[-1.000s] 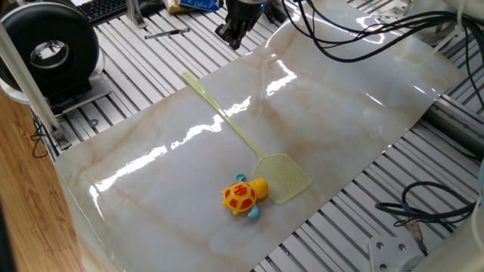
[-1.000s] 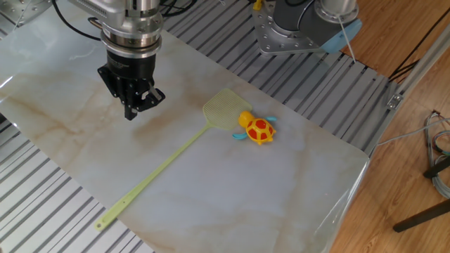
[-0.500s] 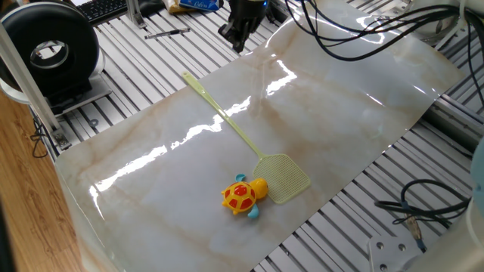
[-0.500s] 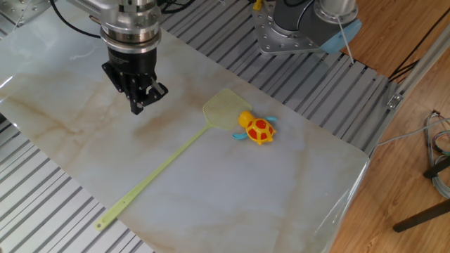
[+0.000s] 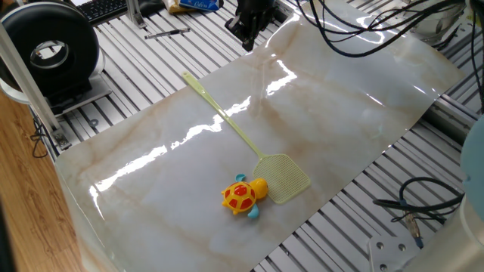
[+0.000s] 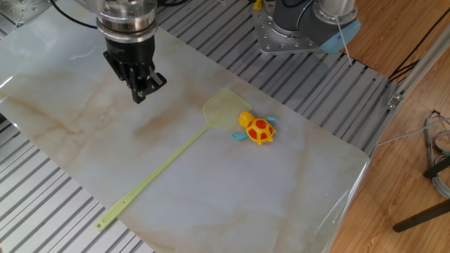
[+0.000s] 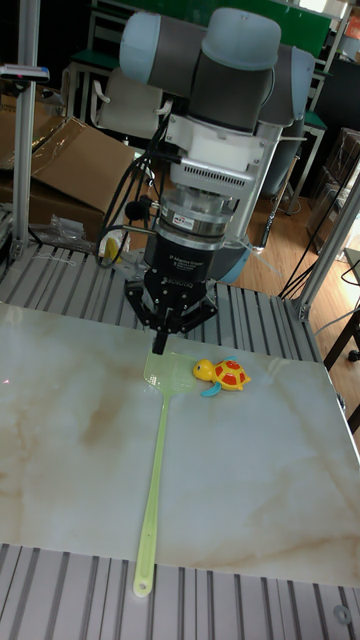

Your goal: Swat with a flyswatter

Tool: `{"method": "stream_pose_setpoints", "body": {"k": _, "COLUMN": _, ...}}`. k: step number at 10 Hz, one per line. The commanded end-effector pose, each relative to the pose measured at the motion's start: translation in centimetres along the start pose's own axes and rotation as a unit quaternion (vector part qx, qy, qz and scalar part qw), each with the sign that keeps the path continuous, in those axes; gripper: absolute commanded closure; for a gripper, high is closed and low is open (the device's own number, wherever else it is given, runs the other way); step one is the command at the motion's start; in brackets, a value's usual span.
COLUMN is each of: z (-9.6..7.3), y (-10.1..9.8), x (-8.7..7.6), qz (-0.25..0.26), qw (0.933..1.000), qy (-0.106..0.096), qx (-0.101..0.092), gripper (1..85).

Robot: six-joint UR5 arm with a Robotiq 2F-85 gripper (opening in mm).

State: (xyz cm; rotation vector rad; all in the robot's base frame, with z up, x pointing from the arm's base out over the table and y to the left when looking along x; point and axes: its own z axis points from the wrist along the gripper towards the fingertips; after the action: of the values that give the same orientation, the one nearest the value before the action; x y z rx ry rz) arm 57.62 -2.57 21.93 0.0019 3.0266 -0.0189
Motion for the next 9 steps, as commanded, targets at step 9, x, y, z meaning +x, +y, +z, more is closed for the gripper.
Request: {"method": "stream_pose_setpoints", "body": {"k": 9, "z": -0.6, "y": -0.7, "x": 0.2, "qz": -0.039, "qw": 0.9992, "qy": 0.004, "qx": 0.0, "gripper": 84.3}}
